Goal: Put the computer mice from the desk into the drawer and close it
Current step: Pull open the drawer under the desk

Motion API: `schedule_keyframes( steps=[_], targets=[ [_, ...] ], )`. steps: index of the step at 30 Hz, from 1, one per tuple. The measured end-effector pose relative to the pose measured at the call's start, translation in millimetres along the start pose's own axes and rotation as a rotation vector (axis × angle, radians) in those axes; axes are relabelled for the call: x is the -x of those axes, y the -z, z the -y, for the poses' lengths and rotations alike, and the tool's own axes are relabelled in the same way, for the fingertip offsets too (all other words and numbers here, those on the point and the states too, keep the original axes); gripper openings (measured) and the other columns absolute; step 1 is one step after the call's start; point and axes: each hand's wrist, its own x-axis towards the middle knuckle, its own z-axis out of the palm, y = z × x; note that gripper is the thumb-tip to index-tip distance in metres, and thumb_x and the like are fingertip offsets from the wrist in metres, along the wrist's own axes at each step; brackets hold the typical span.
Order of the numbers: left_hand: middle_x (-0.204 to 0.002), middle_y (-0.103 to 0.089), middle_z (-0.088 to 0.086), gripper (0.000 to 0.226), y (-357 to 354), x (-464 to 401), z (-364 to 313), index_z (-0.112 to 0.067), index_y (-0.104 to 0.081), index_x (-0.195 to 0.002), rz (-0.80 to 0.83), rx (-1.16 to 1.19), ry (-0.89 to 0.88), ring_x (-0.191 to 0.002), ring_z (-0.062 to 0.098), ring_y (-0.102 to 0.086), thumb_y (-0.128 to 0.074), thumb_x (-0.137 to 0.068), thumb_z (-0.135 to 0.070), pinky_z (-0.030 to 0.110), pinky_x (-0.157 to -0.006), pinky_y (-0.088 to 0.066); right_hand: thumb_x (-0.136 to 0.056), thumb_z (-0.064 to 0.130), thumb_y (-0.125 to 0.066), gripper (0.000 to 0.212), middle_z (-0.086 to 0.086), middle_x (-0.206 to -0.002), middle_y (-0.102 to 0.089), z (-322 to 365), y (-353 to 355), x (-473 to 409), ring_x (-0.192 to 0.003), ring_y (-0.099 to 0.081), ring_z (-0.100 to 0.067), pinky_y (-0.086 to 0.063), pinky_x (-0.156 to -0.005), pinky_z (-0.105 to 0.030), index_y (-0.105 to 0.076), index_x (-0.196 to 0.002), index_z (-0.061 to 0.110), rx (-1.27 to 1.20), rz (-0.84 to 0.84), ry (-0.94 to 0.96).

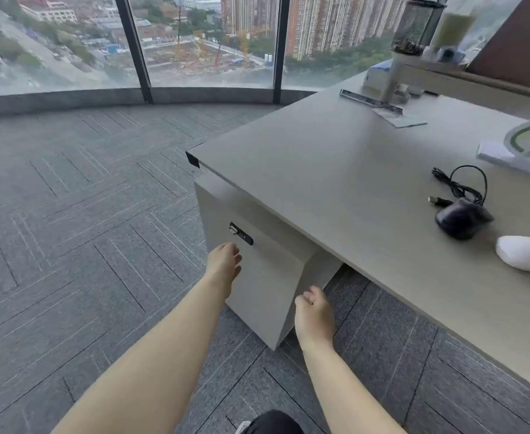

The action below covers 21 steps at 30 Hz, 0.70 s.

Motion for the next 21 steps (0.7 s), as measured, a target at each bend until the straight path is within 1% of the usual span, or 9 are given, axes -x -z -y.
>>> schedule_keyframes(
  steps=[2,4,5,6,8,11,15,18,21],
  targets=[
    [-0.107,-0.06,0.008,0.018,-10.3,-13.9,-7.6,-0.018,-0.055,-0.079,-0.024,0.048,0.017,-0.1,0.021,-0.059,-0.047,-0.095,-0.019,0.039,-0.096,-0.049,-0.094,0.009,-0.048,0.054,-0.007,-0.144,-0.053,0.9,-4.9,-10.7,-0.128,-0.053,-0.023,-0.044,-0.097,-0.033,-0.04,-0.147,0.015,-0.066,0.036,0.013],
    [-0.104,-0.061,0.009,0.014,-18.5,-31.8,-11.3,-0.014,-0.058,-0.088,-0.048,0.114,0.048,-0.097,0.023,-0.06,-0.047,-0.096,-0.02,0.04,-0.095,-0.05,-0.091,0.009,-0.05,0.054,-0.001,-0.138,-0.058,1.6,-8.5,-19.0,-0.124,-0.057,-0.02,-0.048,-0.103,-0.039,-0.045,-0.144,0.02,-0.106,0.043,0.047],
    [-0.101,-0.062,0.009,0.014,-22.1,-39.0,-11.8,-0.011,-0.058,-0.096,-0.068,0.135,0.051,-0.095,0.024,-0.061,-0.047,-0.096,-0.02,0.041,-0.093,-0.05,-0.09,0.008,-0.05,0.051,-0.001,-0.134,-0.063,0.7,-11.3,-23.8,-0.119,-0.061,-0.019,-0.051,-0.1,-0.039,-0.051,-0.139,0.019,-0.121,0.028,0.062],
    [-0.095,-0.062,0.008,0.017,-24.4,-47.1,-10.1,-0.01,-0.057,-0.104,-0.099,0.13,0.049,-0.094,0.025,-0.062,-0.047,-0.096,-0.021,0.042,-0.091,-0.052,-0.088,0.006,-0.05,0.048,-0.002,-0.128,-0.067,0.0,-13.8,-25.9,-0.113,-0.064,-0.018,-0.055,-0.093,-0.034,-0.056,-0.134,0.018,-0.129,0.009,0.062],
    [-0.083,-0.06,0.005,0.019,-25.9,-58.8,-6.2,-0.011,-0.054,-0.11,-0.156,0.119,0.019,-0.095,0.026,-0.063,-0.049,-0.096,-0.023,0.044,-0.086,-0.055,-0.086,0.004,-0.051,0.041,-0.002,-0.117,-0.072,-0.6,-17.7,-25.7,-0.104,-0.068,-0.016,-0.055,-0.075,-0.014,-0.063,-0.124,0.015,-0.131,-0.018,0.08],
    [-0.085,-0.057,0.008,0.013,-24.6,-71.7,-5.5,-0.009,-0.053,-0.103,-0.192,0.135,-0.005,-0.099,0.029,-0.06,-0.054,-0.094,-0.019,0.048,-0.079,-0.057,-0.085,0.002,-0.051,0.041,0.001,-0.113,-0.073,-4.9,-22.0,-23.5,-0.103,-0.069,-0.012,-0.052,-0.069,-0.003,-0.064,-0.122,0.014,-0.121,-0.025,0.106],
    [-0.111,-0.059,0.018,0.024,-23.3,-75.1,-7.9,-0.001,-0.058,-0.112,-0.205,0.168,0.023,-0.105,0.03,-0.06,-0.056,-0.091,-0.012,0.048,-0.072,-0.059,-0.084,0.001,-0.049,0.038,0.002,-0.107,-0.075,-2.2,-16.8,-22.3,-0.098,-0.071,-0.01,-0.054,-0.069,-0.011,-0.068,-0.114,0.015,-0.094,0.0,0.106],
    [-0.111,-0.058,0.017,0.023,-11.6,-65.4,-4.9,0.0,-0.059,-0.112,-0.222,0.181,0.018,-0.098,0.026,-0.059,-0.054,-0.092,-0.011,0.045,-0.068,-0.06,-0.084,0.005,-0.05,0.031,0.002,-0.1,-0.077,-1.6,-11.6,-11.7,-0.094,-0.071,-0.014,-0.053,-0.071,-0.022,-0.07,-0.106,0.015,-0.004,0.055,0.099],
    [-0.108,-0.056,0.012,0.023,19.8,-43.4,3.0,0.0,-0.059,-0.113,-0.271,0.17,0.01,-0.094,0.023,-0.057,-0.053,-0.094,-0.013,0.043,-0.068,-0.06,-0.088,0.008,-0.05,0.028,0.007,-0.095,-0.075,-2.4,-6.8,14.0,-0.087,-0.067,-0.009,-0.047,-0.065,-0.017,-0.072,-0.102,0.02,0.045,0.13,0.104]
  ],
)
